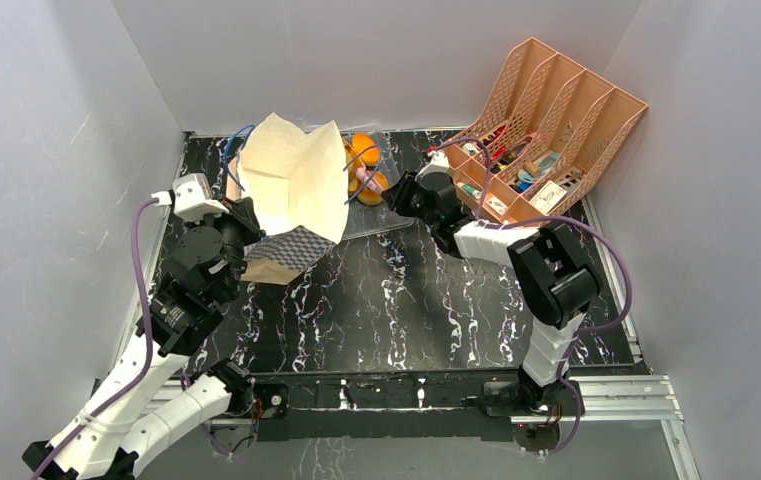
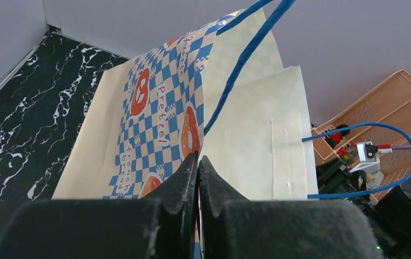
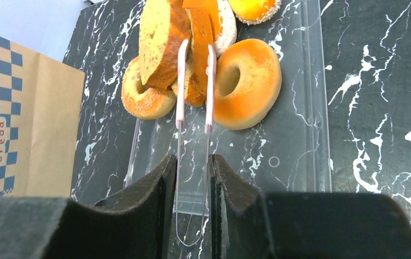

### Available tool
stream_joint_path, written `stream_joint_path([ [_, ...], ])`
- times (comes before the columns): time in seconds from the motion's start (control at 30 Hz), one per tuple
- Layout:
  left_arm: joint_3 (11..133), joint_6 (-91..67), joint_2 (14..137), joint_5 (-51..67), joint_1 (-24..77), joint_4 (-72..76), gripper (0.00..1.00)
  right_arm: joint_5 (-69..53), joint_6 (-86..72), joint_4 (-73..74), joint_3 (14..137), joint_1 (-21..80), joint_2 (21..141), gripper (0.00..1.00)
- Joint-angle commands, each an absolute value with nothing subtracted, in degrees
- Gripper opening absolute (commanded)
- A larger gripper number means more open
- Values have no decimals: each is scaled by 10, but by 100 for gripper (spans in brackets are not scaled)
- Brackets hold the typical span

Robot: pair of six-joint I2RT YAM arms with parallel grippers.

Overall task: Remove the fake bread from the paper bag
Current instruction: Place the fake bread in the container, then place the clamp at the center of the board, then place the paper bag at the center of the board.

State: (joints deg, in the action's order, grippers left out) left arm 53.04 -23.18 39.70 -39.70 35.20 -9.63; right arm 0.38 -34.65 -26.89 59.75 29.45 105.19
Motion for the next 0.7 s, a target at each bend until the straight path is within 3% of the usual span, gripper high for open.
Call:
stream_joint_path([
  [0.0,524,-240,390,-415,350,-61,0,21,-338,-323,583,291,1007,23],
  [0.3,494,-262,381,-411,349,-37,0,55,-322,-315,515,291,946,20],
  [0.67,480,-336,389,-367,349,-17,0,193,-262,-251,447,291,840,18],
])
